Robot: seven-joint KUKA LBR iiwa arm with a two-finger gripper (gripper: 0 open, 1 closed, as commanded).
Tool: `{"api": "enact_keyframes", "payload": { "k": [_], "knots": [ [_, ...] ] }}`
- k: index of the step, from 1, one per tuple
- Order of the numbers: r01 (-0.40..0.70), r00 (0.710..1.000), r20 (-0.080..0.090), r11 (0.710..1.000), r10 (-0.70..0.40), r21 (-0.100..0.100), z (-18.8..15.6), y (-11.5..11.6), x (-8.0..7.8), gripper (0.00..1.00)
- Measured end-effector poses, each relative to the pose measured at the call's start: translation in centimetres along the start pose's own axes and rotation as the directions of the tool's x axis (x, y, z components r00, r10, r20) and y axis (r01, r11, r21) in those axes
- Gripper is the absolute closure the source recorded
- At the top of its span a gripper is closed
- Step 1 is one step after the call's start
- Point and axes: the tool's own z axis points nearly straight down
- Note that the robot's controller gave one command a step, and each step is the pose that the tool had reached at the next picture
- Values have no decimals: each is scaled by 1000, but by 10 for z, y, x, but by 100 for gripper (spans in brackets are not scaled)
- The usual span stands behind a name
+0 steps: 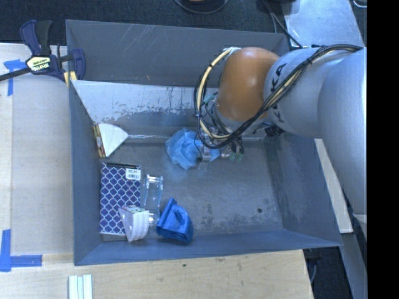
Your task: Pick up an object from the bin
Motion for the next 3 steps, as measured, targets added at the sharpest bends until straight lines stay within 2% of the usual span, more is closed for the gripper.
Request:
{"api": "enact_keyframes", "payload": {
  "k": [1,2,3],
  "knots": [
    [3,1000,0,1000,-3,0,-1,0,0,0],
    [18,1000,4,1000,-18,0,-12,-3,-1,0],
    [-3,1000,2,1000,3,0,-1,-1,1,100]
  ]
}}
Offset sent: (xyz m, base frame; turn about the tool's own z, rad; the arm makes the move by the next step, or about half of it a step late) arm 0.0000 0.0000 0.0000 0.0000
